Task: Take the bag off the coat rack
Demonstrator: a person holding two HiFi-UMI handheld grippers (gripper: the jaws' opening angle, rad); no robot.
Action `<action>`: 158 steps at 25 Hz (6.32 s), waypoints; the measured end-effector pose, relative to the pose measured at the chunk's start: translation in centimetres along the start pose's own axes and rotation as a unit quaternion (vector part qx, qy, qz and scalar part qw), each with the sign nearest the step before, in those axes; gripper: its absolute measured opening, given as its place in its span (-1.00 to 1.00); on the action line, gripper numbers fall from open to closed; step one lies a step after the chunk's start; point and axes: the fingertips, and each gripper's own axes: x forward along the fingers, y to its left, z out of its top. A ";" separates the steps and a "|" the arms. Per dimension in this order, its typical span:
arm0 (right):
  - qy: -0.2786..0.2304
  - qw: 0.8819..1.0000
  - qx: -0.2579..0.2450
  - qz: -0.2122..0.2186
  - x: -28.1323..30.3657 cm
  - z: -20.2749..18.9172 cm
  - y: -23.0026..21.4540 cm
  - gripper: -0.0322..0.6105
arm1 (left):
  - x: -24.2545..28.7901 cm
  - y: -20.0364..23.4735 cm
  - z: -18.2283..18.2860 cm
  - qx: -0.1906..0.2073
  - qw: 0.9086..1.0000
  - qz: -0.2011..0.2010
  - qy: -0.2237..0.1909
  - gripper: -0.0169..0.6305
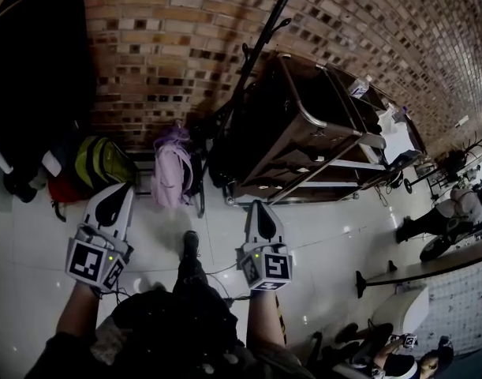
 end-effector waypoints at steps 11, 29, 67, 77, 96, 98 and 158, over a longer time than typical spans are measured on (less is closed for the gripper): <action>-0.021 0.999 0.025 0.007 9.3 -0.3 -5.1 -0.83 | 10.0 1.6 -1.4 0.003 1.000 0.009 -0.015 -0.89; -0.026 0.999 0.009 0.042 25.0 -0.4 -15.1 -0.83 | 28.8 3.2 -4.1 0.017 1.000 0.017 0.000 -0.88; 0.080 0.985 0.012 0.150 44.4 -10.2 -17.4 -0.28 | 50.3 7.4 -11.7 0.003 0.998 0.035 0.048 -0.88; 0.130 0.981 -0.018 0.146 47.8 -15.4 -16.4 -0.16 | 53.7 9.6 -14.6 -0.012 0.998 0.000 0.069 -0.88; 0.148 0.970 -0.028 0.193 48.9 -18.9 -15.5 -0.66 | 56.4 10.2 -16.0 -0.013 0.996 -0.011 0.085 -0.88; 0.147 0.969 -0.023 0.197 48.7 -18.8 -15.5 -0.73 | 56.4 10.2 -16.0 -0.015 0.996 -0.009 0.086 -0.88; -0.043 0.943 0.237 0.228 46.7 4.0 -19.8 -0.80 | 56.1 6.7 -11.7 -0.016 0.997 -0.056 0.047 -0.88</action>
